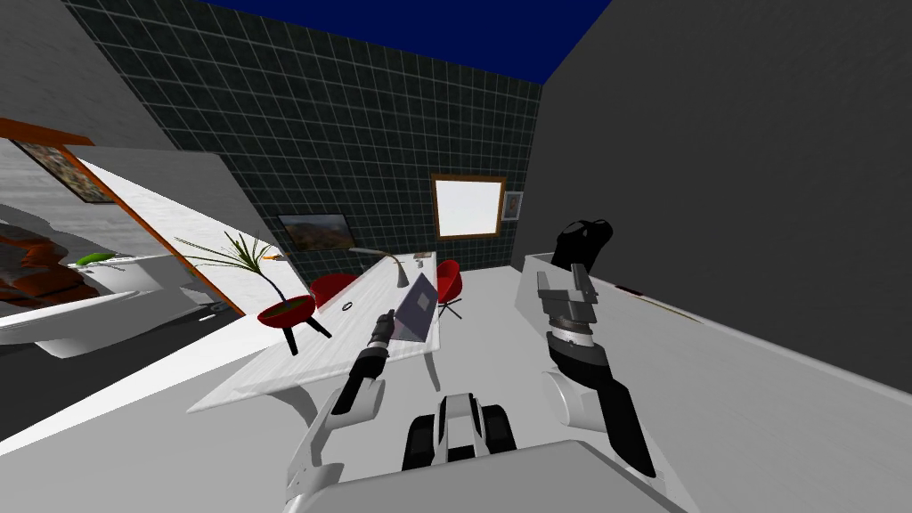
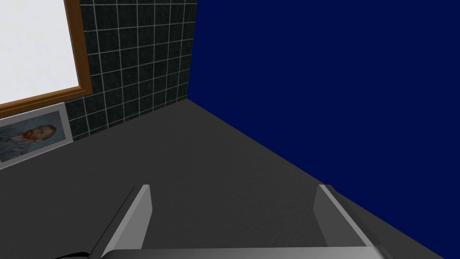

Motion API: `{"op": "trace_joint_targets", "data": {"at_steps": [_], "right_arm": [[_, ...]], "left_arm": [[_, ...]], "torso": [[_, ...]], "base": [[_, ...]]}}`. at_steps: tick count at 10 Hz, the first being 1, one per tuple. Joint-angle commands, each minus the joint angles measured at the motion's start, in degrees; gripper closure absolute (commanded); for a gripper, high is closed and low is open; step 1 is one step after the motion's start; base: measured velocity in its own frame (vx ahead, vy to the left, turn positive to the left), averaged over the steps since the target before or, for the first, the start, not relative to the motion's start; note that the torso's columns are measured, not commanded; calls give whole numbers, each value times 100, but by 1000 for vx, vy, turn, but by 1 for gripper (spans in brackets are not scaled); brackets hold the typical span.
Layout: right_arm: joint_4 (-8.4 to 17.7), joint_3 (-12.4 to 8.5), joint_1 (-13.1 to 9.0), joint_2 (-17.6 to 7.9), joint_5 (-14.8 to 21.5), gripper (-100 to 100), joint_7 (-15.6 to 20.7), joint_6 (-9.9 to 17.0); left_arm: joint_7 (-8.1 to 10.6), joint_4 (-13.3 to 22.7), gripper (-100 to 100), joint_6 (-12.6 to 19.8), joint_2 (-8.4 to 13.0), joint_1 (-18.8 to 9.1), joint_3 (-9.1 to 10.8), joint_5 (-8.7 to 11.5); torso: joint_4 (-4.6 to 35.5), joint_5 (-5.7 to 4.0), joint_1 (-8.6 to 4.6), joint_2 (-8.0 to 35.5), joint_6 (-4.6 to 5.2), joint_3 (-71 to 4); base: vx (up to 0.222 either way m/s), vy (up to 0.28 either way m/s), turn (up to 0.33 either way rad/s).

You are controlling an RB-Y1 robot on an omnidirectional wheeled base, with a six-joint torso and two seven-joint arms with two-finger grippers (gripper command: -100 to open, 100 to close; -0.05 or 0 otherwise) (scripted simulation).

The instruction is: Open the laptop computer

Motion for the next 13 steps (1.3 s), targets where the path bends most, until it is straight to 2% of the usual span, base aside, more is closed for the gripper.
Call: {"op": "trace_joint_targets", "data": {"at_steps": [1, 2, 3, 4, 5, 6, 7, 8, 10, 11, 12, 13], "right_arm": [[0, 1, -1, 0, 0, 0, 0, 0], [0, 1, -1, 1, 0, 0, 0, 0], [0, 1, -1, 1, 0, 0, 0, 0], [0, 1, -1, 0, 0, 0, 0, 0], [0, 0, -1, 0, 0, 0, 0, 0], [0, 1, 0, 0, 0, 0, 0, 0], [0, 1, 0, 0, 0, 0, 0, 0], [0, 0, 0, 0, 0, 0, 0, 0], [0, 1, -1, 0, 0, 0, 0, 0], [0, 1, 0, 0, 0, 0, 0, 0], [0, 1, -1, 1, 0, 0, 0, 0], [0, 1, -1, 1, 0, 0, 0, 0]], "left_arm": [[120, 454, 100, -157, 76, -245, -4, 85], [120, 489, 100, -157, 76, -245, -4, 85], [292, 748, 100, -439, 136, -547, -30, 215], [292, 932, 100, -449, 136, -631, -30, 215], [292, 1110, 100, -449, 136, -631, -30, 215], [292, 1141, 100, -449, 136, -631, -30, 215], [463, 1346, 100, -719, 196, -893, -57, 346], [463, 1514, 100, -742, 196, -1017, -57, 346], [463, 1793, 100, -742, 196, -1017, -57, 346], [526, 2035, -100, -852, 297, -1289, 32, 311], [526, 2224, -100, -852, 297, -1390, 32, 311], [601, 2394, -100, -928, 418, -1590, 124, 285]], "torso": [[8, -3, 0, 9, -1, 6], [4, 1, 11, 0, -6, 1], [-1, 5, 24, -13, -8, -7], [-1, 8, 37, -9, -8, -6], [0, 10, 40, -8, -8, -4], [-2, 8, 34, -15, -8, -8], [-3, 6, 28, -20, -8, -12], [-1, 6, 30, -10, -8, -7], [-1, 7, 30, -10, -8, -5], [-2, 6, 29, -16, -8, -9], [2, 5, 26, 1, -6, 0], [4, 6, 26, 3, -8, 3]], "base": [[-28, -4, -13], [-11, -10, -7], [-45, 4, 68], [-52, 15, 50], [-24, 9, 7], [0, 0, 0], [-36, 6, 82], [-46, 10, 50], [-16, 3, -7], [-73, -12, -47], [-87, -17, -40], [-102, -24, -47]]}}
